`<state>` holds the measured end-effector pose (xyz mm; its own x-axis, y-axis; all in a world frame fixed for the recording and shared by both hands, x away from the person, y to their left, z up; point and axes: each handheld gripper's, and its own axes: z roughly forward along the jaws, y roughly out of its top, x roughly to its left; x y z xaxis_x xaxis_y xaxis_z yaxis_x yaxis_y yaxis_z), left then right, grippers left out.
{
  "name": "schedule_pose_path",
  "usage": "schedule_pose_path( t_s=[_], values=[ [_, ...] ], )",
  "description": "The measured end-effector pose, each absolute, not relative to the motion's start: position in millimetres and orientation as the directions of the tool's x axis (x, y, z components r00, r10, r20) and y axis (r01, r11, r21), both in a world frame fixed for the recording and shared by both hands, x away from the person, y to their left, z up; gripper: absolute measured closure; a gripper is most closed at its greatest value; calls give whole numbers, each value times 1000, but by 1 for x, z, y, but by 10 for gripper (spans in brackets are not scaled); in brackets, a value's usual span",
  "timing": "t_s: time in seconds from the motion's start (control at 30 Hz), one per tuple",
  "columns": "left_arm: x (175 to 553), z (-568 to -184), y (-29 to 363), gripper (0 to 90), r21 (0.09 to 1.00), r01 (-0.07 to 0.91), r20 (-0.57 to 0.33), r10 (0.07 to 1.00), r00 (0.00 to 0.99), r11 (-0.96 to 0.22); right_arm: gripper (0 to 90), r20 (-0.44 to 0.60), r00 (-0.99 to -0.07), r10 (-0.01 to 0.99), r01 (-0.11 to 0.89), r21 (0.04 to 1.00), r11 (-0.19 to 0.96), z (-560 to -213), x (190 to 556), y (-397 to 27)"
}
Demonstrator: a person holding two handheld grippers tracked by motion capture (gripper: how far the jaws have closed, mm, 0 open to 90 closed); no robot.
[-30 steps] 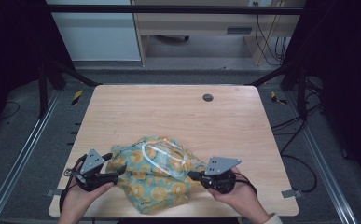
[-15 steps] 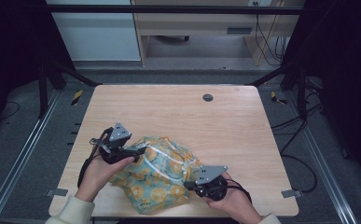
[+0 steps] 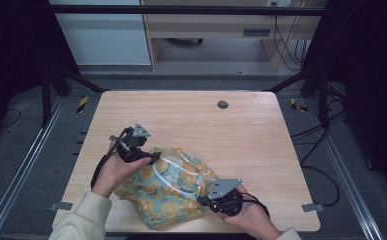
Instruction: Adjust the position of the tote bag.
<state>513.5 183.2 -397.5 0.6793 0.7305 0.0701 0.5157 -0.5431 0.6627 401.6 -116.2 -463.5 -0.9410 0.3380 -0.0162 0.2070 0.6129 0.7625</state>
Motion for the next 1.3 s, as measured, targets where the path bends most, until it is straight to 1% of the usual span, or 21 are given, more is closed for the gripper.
schedule_pose_path(
  t_s=[0.03, 0.1, 0.17, 0.2, 0.23, 0.3, 0.33, 0.37, 0.4, 0.53, 0.6, 0.87, 1.03, 1.23, 1.3],
  values=[
    [514, -399, 183, 272, 657, 519, 66, 727, 684, -548, 900, -16, -941, 338, 207, 763, 613, -463, 402, -116],
    [513, -401, 183, 313, 639, 525, 66, 720, 690, -562, 900, -17, -942, 336, 205, 763, 613, -464, 402, -116],
    [512, -404, 184, 403, 635, 531, 53, 717, 695, -561, 900, -18, -940, 339, 206, 763, 612, -464, 402, -117],
    [511, -404, 184, 450, 628, 529, 53, 709, 703, -571, 900, -13, -940, 342, 211, 764, 609, -464, 402, -117],
    [510, -405, 184, 539, 632, 518, 54, 700, 712, -576, 900, -14, -939, 343, 211, 764, 610, -463, 402, -117],
    [508, -406, 186, 642, 629, 518, 49, 694, 718, -580, 900, -21, -939, 342, 206, 764, 611, -463, 403, -118],
    [507, -405, 187, 747, 633, 514, 46, 691, 721, -578, 900, -22, -938, 345, 206, 767, 608, -463, 403, -118],
    [507, -405, 187, 793, 633, 514, 46, 691, 721, -578, 900, -22, -938, 345, 206, 767, 608, -463, 403, -118],
    [505, -403, 189, 816, 651, 501, 62, 698, 714, -570, 900, -20, -935, 355, 213, 769, 602, -462, 403, -119],
    [501, -396, 191, 875, 677, 472, 85, 698, 711, -564, 900, -24, -929, 370, 216, 777, 592, -459, 404, -122],
    [497, -392, 191, 889, 699, 450, 105, 702, 704, -556, 900, -27, -922, 386, 220, 785, 579, -457, 405, -126],
    [480, -382, 204, 900, 792, 364, 149, 734, 662, -489, 900, -34, -908, 417, 225, 800, 556, -454, 406, -130],
    [477, -383, 210, 900, 793, 362, 155, 738, 657, -489, 900, -43, -894, 446, 235, 804, 547, -452, 409, -134],
    [471, -381, 218, 900, 827, 348, 132, 755, 642, -441, 900, -46, -878, 476, 240, 819, 521, -446, 413, -140],
    [469, -381, 218, 900, 835, 336, 141, 760, 634, -435, 900, -49, -870, 491, 241, 826, 509, -444, 414, -142]
  ],
)
